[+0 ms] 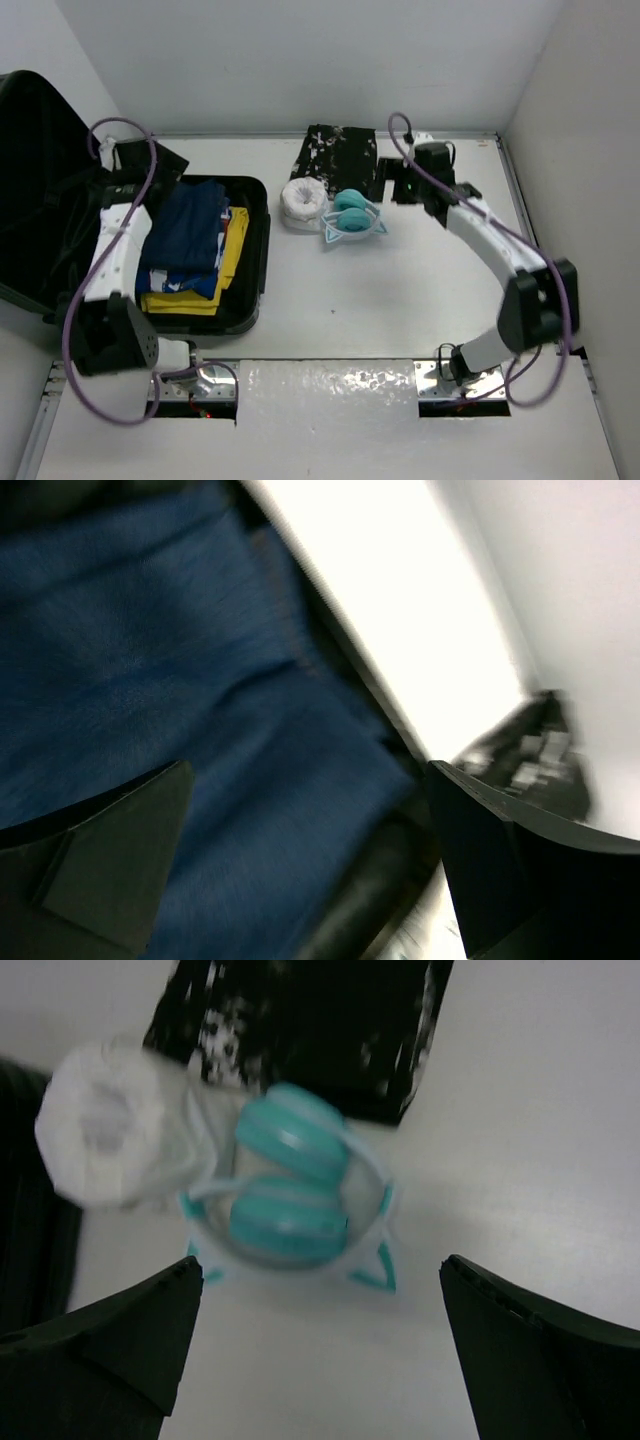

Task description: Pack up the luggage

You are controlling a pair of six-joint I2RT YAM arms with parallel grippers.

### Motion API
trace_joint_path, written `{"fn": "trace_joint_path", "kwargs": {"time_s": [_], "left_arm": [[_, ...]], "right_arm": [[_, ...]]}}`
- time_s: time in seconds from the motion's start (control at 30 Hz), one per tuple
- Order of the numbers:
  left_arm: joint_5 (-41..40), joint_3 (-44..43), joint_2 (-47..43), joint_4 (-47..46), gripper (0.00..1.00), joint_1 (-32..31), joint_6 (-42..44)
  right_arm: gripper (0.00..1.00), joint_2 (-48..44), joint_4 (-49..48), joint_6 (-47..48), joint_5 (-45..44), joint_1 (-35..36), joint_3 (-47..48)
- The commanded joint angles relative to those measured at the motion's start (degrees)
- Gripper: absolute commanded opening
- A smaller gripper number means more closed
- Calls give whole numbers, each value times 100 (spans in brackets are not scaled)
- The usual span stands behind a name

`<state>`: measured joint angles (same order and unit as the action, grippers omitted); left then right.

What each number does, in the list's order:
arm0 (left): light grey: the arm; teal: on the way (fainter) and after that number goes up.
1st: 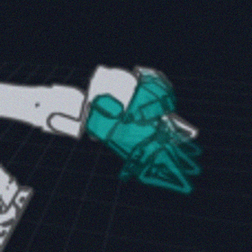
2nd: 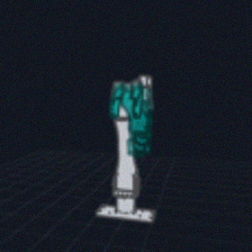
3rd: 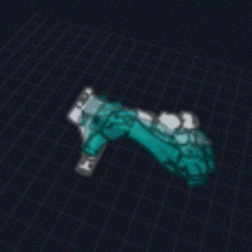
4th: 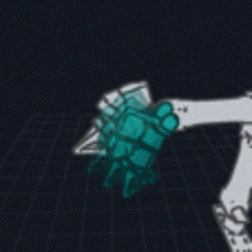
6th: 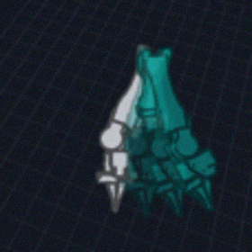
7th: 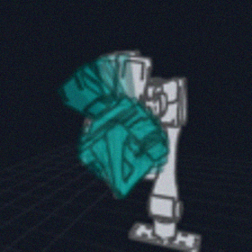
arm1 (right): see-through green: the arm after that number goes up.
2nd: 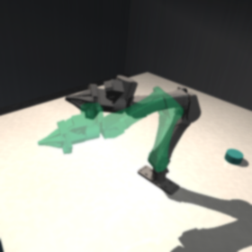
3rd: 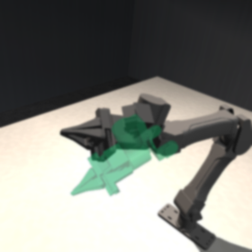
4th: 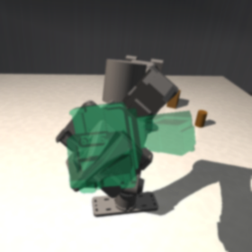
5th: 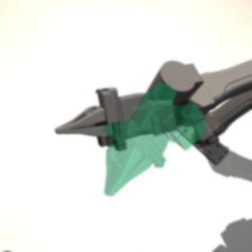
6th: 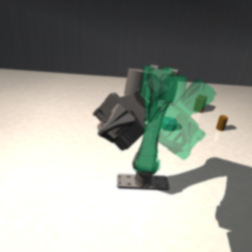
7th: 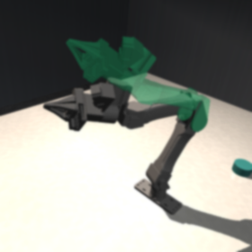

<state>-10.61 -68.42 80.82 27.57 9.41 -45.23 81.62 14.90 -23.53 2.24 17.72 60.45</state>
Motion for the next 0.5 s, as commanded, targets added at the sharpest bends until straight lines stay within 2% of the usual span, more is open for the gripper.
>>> {"fn": "trace_joint_path", "kwargs": {"time_s": [0.0, 0.1, 0.2, 0.27, 0.37, 0.4, 0.47], "left_arm": [[241, -269, -1013, 215, 100, -18, 644], [909, 248, -1795, -13, 100, -36, 1129], [1691, 1056, -2543, -497, 100, -36, 1577], [1948, 1313, -2781, -542, 100, -36, 1815], [2115, 1533, -2799, -332, 100, -44, 2167], [2177, 1603, -2799, -297, 100, -44, 2290], [2169, 1657, -2817, -279, 100, -44, 2352]], "right_arm": [[99, 1282, -294, -292, 557, -504, 975], [99, 2767, -321, -372, 1136, -699, 2179], [99, 4156, 107, -39, 1463, -726, 3959], [98, 5015, 250, 50, 1481, -734, 4517], [95, 5810, 715, 112, 1639, -769, 5616], [94, 6195, 847, 112, 1665, -778, 5819], [91, 6348, 928, 51, 1429, -770, 5909]]}}
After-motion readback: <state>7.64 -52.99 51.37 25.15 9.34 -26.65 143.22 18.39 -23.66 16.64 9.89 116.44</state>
